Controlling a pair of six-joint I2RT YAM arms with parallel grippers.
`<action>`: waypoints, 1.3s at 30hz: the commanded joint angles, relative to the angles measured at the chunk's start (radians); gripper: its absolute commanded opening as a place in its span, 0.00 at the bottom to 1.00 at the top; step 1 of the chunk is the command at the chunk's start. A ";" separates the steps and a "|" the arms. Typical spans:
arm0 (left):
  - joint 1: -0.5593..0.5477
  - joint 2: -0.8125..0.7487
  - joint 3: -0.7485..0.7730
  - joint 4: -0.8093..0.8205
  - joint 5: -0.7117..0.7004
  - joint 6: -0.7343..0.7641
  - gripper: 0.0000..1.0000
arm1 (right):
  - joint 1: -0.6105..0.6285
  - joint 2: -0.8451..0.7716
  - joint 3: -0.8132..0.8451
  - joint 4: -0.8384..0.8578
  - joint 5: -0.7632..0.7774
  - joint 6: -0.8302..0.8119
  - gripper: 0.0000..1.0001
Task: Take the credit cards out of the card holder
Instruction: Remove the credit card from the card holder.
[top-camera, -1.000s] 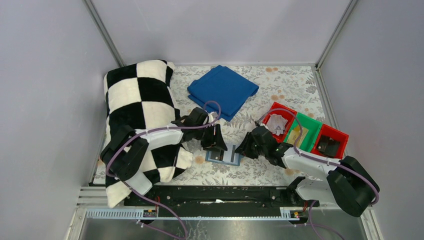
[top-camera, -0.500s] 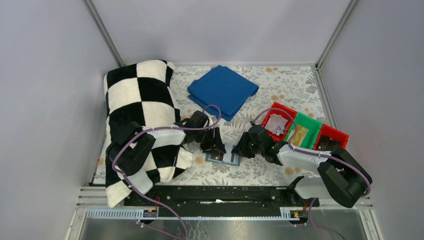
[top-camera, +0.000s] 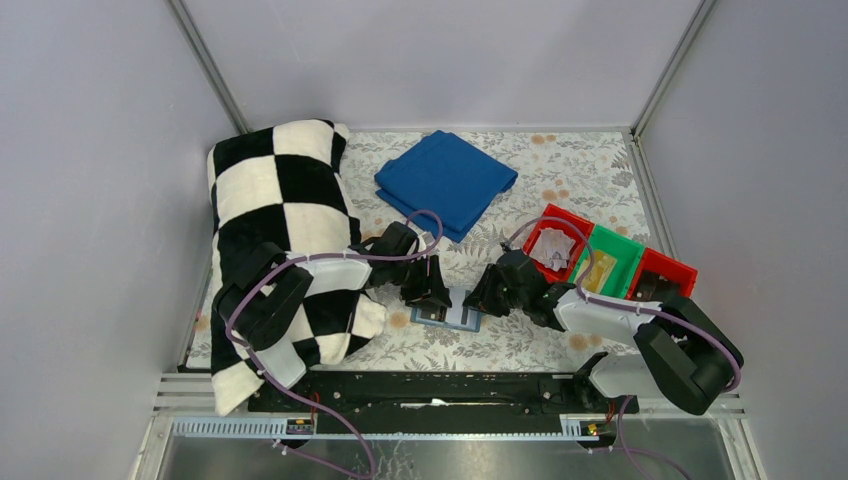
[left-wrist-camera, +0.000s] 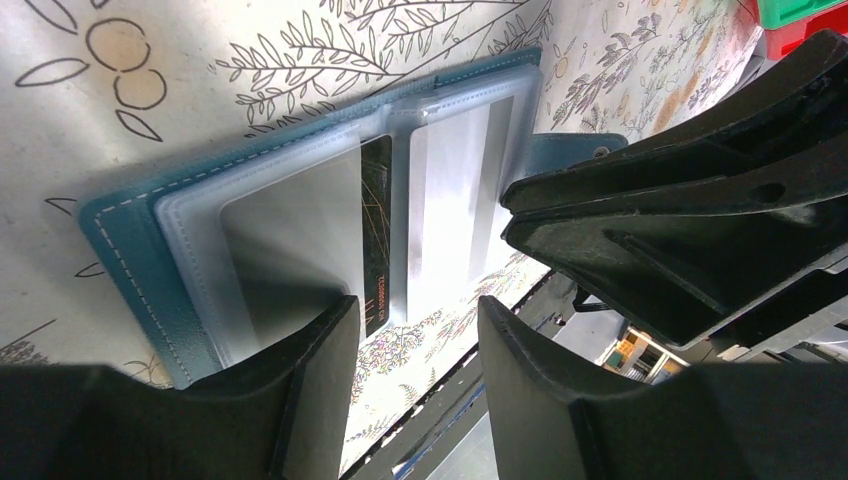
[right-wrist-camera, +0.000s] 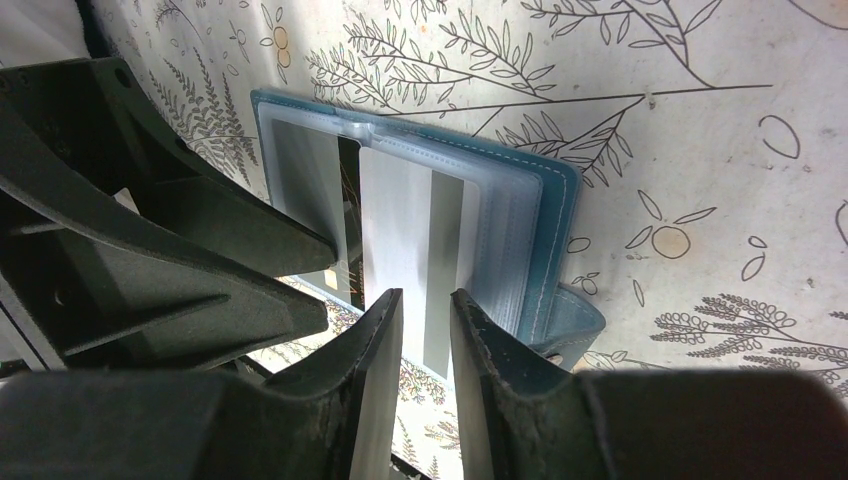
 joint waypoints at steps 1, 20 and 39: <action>0.001 0.011 -0.005 0.036 -0.017 0.019 0.51 | -0.003 -0.016 -0.012 -0.001 0.022 0.006 0.31; 0.001 -0.023 0.000 0.038 -0.040 0.030 0.47 | -0.003 -0.015 -0.012 -0.016 0.018 -0.013 0.32; 0.003 0.005 -0.034 0.122 -0.016 -0.005 0.31 | -0.002 0.068 -0.004 0.051 -0.048 -0.007 0.31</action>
